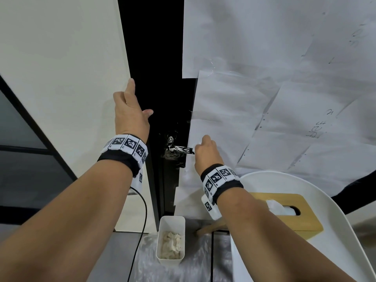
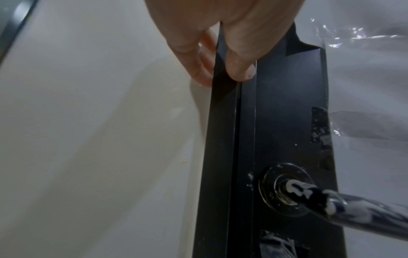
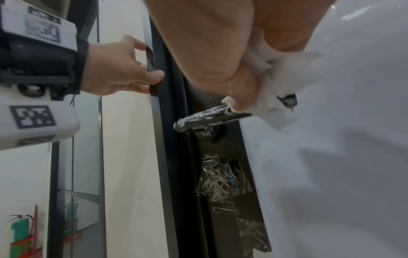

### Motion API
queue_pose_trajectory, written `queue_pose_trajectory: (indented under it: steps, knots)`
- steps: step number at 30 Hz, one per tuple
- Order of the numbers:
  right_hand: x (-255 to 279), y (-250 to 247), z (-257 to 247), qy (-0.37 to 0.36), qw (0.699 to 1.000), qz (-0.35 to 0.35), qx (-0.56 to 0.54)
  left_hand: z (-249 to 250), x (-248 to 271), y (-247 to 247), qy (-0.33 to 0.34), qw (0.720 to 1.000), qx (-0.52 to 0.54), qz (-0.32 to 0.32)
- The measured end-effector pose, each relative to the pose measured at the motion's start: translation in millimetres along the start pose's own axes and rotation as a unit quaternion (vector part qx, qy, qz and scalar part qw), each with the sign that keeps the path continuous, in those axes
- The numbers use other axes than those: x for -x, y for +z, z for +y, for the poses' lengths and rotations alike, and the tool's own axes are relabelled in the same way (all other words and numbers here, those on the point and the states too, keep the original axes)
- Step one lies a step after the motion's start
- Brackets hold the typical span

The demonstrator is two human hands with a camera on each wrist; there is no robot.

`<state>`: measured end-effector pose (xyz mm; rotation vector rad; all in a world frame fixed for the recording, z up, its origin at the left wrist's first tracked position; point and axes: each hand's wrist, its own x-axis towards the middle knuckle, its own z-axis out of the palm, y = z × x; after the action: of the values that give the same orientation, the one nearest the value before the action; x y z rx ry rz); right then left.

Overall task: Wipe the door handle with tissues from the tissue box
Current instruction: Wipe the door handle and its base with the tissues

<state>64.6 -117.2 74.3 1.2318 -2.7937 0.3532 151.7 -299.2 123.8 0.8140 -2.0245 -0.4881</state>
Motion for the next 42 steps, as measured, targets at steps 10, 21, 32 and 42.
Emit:
queue_pose_trajectory:
  steps: [10,21,32,42]
  knots:
    - [-11,2,1,-0.019,0.988,0.092,-0.123,-2,-1,1,0.005,1.0,0.005,-0.003]
    - [-4,4,3,-0.01,0.999,0.011,-0.03,-1,0,1,0.006,1.0,-0.004,0.003]
    - [-12,-25,11,0.088,0.973,0.054,-0.207,-2,0,2,0.004,1.0,-0.002,-0.001]
    - [1,-12,-3,0.013,0.999,-0.003,-0.032,-1,1,2,0.016,1.0,-0.01,0.007]
